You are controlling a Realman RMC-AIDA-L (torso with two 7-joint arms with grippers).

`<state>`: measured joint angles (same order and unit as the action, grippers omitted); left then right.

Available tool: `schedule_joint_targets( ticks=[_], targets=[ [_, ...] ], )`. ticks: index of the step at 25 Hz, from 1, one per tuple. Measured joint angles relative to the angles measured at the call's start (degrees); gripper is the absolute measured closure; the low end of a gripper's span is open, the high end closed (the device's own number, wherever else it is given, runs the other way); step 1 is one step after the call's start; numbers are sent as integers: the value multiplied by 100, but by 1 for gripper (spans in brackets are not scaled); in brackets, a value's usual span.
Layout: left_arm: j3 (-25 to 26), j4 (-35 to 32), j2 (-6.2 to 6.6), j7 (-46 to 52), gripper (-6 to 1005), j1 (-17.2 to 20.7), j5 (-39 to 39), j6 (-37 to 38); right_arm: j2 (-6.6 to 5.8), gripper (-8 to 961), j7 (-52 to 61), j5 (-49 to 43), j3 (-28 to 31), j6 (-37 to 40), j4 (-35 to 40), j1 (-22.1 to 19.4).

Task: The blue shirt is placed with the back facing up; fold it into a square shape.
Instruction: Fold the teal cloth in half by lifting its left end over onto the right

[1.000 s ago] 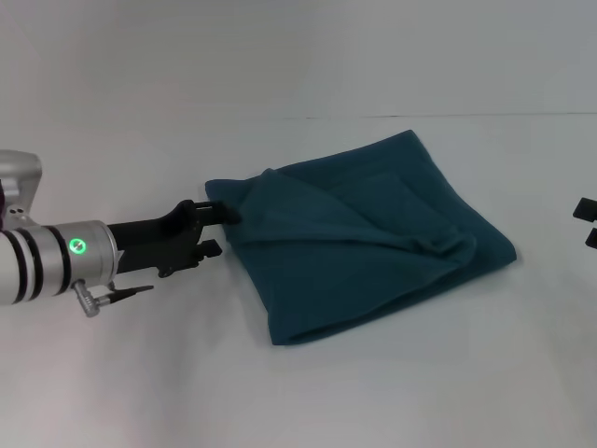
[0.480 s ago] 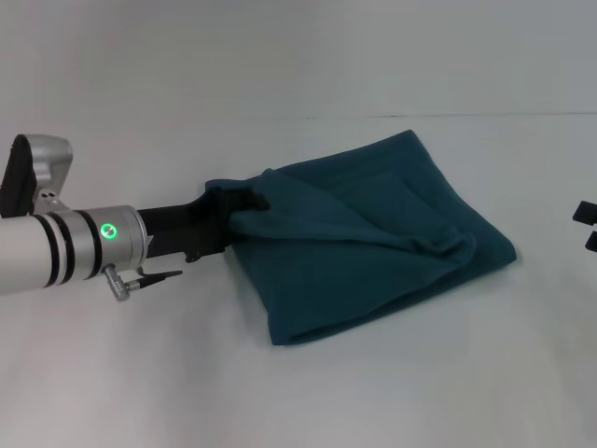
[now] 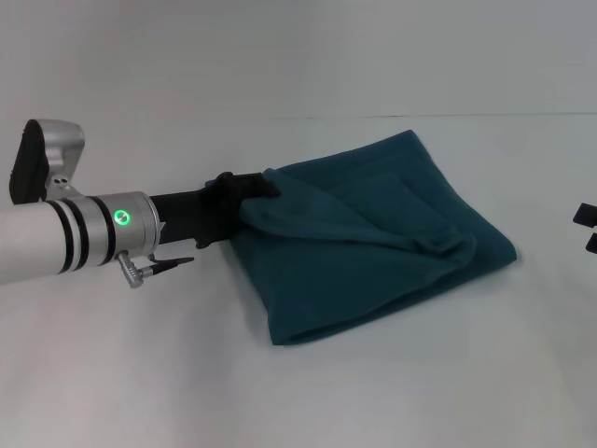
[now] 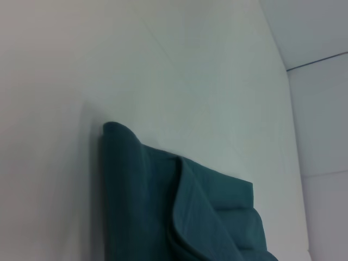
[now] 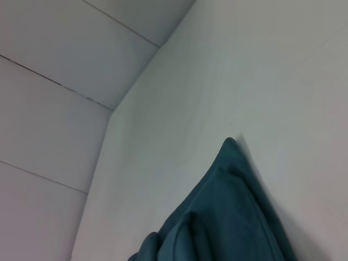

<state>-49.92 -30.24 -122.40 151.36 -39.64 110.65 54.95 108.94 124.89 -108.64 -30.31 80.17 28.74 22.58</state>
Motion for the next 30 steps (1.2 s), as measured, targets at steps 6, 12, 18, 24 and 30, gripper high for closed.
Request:
schedule_joint_targets(
  ticks=[6,12,18,24,30],
  targets=[
    [0,14,-3,-2,386,7,0,-40,4,134,0,0,-1,2,0,1],
    [12,18,-14,0,391,33,0,-39,4,134,0,0,-1,0,-4,1],
    [8,20,-45,-12,396,8,-7,-27,4,134,0,0,4,-11,-7,-5],
    [6,156,-109,-91,402,-152,-12,-92,4,134,-15,0,-1,-18,-9,-8],
    [18,222,-139,-127,407,-225,-16,-144,3,134,-66,0,23,7,-57,-36]
  ],
)
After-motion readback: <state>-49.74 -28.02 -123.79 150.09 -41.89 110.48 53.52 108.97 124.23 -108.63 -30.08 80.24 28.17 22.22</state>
